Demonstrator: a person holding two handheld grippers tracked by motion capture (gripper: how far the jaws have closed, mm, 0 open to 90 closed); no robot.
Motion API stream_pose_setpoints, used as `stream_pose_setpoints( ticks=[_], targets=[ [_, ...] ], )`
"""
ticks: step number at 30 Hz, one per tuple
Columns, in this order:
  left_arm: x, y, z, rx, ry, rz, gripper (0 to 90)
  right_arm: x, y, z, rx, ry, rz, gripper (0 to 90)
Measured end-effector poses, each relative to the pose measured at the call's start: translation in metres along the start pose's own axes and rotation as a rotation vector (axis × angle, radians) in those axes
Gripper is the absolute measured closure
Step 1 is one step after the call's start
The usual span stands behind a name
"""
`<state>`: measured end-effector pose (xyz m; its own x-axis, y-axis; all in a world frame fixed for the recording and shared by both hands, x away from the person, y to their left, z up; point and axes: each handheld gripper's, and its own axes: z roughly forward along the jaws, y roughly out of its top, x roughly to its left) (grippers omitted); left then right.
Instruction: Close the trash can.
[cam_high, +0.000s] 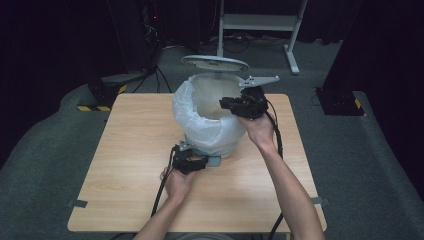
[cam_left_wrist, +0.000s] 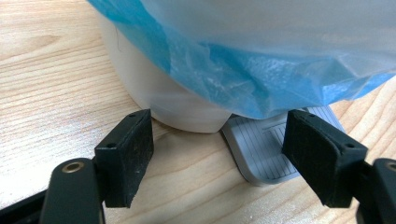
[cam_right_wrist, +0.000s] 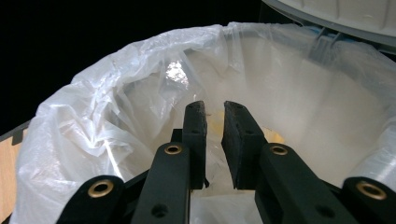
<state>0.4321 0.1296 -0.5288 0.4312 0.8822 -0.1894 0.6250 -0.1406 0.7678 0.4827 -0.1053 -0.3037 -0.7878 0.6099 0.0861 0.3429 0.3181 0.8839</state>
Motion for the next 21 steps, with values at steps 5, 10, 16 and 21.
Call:
stream_pose_setpoints(
  ticks=[5, 10, 16, 21],
  targets=[
    [0.000, 0.000, 0.000, 0.000, 0.000, 0.001, 24.7, -0.002, -0.002, -0.006, -0.026, -0.004, 0.011, 73.5],
    [0.000, 0.000, 0.000, 0.002, 0.002, 0.003, 24.8, -0.003, -0.004, -0.015, -0.053, -0.015, 0.022, 63.8],
    [0.000, 0.000, 0.000, 0.002, 0.005, 0.009, 24.8, -0.006, -0.008, -0.024, -0.083, -0.032, 0.032, 59.6],
    [0.000, 0.000, 0.000, 0.002, 0.005, 0.009, 24.9, -0.008, -0.013, -0.031, -0.092, -0.047, 0.046, 57.3]
  ],
)
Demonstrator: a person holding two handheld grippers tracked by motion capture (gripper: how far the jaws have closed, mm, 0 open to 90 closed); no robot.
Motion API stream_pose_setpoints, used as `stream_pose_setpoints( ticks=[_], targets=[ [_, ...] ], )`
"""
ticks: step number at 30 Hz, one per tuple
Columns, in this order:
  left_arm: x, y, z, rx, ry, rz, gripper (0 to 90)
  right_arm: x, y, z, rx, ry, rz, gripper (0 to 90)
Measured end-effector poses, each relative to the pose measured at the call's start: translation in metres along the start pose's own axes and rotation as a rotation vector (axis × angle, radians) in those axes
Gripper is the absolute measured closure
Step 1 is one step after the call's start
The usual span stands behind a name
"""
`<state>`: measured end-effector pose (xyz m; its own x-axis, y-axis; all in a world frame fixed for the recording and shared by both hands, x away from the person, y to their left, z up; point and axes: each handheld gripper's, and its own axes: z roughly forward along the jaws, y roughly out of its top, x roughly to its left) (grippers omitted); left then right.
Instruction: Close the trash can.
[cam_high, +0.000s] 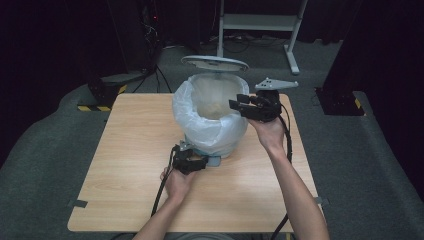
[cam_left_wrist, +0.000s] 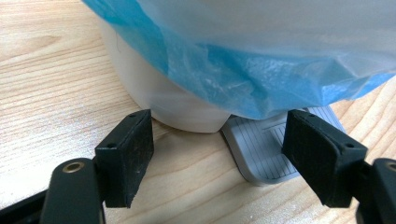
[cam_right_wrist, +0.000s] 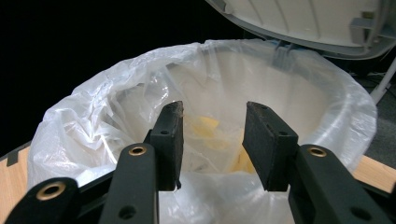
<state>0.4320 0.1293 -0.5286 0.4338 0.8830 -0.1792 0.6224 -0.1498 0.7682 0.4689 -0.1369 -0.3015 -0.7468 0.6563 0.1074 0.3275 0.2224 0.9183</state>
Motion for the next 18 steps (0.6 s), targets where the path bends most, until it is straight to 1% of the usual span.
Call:
stream_pose_setpoints(
  ticks=[4, 13, 15, 18],
  targets=[
    [0.000, 0.000, 0.000, 0.001, 0.000, 0.001, 24.9, -0.003, -0.003, -0.004, -0.009, -0.006, 0.011, 55.7],
    [0.000, 0.000, 0.000, 0.001, 0.000, 0.000, 24.8, -0.005, -0.010, -0.011, -0.022, 0.000, 0.022, 52.6],
    [0.000, 0.000, 0.000, 0.001, 0.000, 0.000, 24.8, -0.006, -0.011, -0.013, -0.030, 0.005, 0.030, 51.7],
    [0.000, 0.000, 0.000, 0.000, 0.001, 0.001, 24.8, -0.008, -0.013, -0.016, -0.039, -0.002, 0.035, 50.9]
  ],
)
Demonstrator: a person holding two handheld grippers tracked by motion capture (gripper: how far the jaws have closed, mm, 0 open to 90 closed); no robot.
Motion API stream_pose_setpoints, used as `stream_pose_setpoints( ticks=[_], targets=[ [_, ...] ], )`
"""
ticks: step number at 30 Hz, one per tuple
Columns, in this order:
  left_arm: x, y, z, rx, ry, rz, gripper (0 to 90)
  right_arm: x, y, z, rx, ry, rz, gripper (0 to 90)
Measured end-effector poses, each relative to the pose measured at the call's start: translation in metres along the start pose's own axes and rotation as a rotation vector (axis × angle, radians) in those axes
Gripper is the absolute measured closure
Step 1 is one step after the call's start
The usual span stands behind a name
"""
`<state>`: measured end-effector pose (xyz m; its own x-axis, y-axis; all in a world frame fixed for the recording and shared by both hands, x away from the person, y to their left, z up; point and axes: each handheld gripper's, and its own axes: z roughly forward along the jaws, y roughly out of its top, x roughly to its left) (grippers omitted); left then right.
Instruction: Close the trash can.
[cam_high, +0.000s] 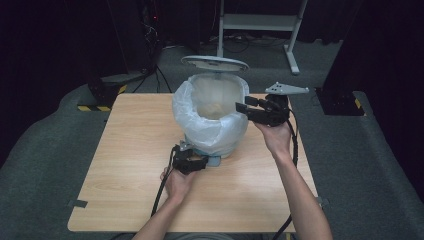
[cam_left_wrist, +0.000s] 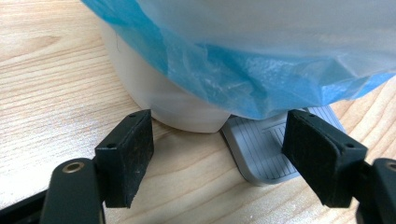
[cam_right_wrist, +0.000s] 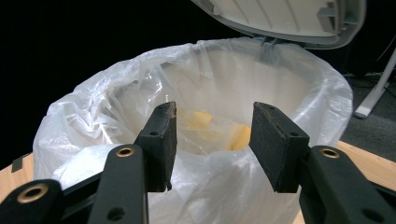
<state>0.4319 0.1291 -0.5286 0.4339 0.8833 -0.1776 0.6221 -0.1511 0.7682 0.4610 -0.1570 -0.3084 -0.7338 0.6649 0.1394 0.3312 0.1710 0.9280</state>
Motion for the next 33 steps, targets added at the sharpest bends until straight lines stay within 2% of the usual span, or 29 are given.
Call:
stream_pose_setpoints(
  ticks=[14, 24, 33],
  targets=[
    [0.000, 0.000, 0.000, 0.001, 0.002, 0.001, 24.8, -0.005, -0.014, -0.013, -0.015, -0.014, 0.018, 48.6],
    [0.000, 0.000, 0.000, 0.002, 0.002, 0.001, 24.8, -0.014, -0.028, -0.023, -0.031, -0.032, 0.048, 48.2],
    [-0.001, 0.000, 0.000, 0.001, 0.004, 0.002, 24.7, -0.015, -0.042, -0.025, -0.032, -0.043, 0.061, 48.3]
  ],
)
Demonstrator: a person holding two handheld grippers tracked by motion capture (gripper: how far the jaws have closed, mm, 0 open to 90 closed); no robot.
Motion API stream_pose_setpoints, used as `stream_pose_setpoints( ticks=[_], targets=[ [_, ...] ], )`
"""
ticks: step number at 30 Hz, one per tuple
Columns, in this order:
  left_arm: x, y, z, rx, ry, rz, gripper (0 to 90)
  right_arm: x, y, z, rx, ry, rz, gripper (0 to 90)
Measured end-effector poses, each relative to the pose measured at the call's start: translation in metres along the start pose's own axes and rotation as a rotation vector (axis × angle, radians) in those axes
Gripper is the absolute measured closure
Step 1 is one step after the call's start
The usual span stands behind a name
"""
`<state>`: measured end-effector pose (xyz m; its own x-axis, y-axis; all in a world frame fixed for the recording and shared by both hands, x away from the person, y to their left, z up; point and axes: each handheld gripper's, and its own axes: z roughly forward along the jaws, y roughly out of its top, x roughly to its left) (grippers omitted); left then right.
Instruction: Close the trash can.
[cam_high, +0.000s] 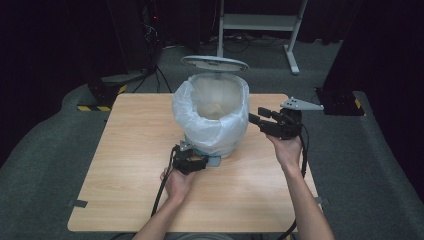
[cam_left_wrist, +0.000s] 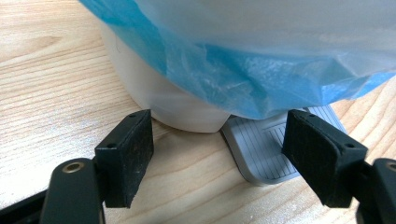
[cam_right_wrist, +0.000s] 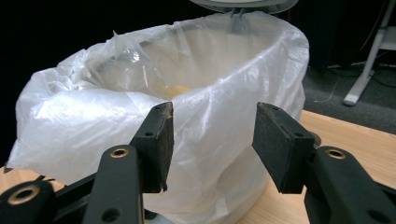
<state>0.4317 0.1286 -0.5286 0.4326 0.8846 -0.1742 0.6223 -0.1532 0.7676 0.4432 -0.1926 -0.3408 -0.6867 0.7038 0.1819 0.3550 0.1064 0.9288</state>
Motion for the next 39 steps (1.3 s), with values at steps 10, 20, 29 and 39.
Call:
stream_pose_setpoints(
  ticks=[10, 20, 29, 39],
  targets=[
    [0.000, 0.000, 0.000, 0.001, 0.008, -0.001, 23.1, -0.010, -0.021, -0.006, 0.000, -0.019, 0.040, 48.3],
    [0.000, 0.000, 0.000, 0.000, 0.006, -0.001, 23.0, -0.017, -0.057, 0.000, 0.040, -0.054, 0.064, 48.1],
    [0.000, 0.000, 0.000, -0.001, 0.004, -0.002, 23.3, -0.024, -0.093, 0.009, 0.088, -0.094, 0.099, 47.4],
    [0.000, 0.000, 0.000, -0.001, 0.004, -0.002, 23.5, -0.027, -0.140, 0.022, 0.197, -0.174, 0.100, 46.7]
  ],
)
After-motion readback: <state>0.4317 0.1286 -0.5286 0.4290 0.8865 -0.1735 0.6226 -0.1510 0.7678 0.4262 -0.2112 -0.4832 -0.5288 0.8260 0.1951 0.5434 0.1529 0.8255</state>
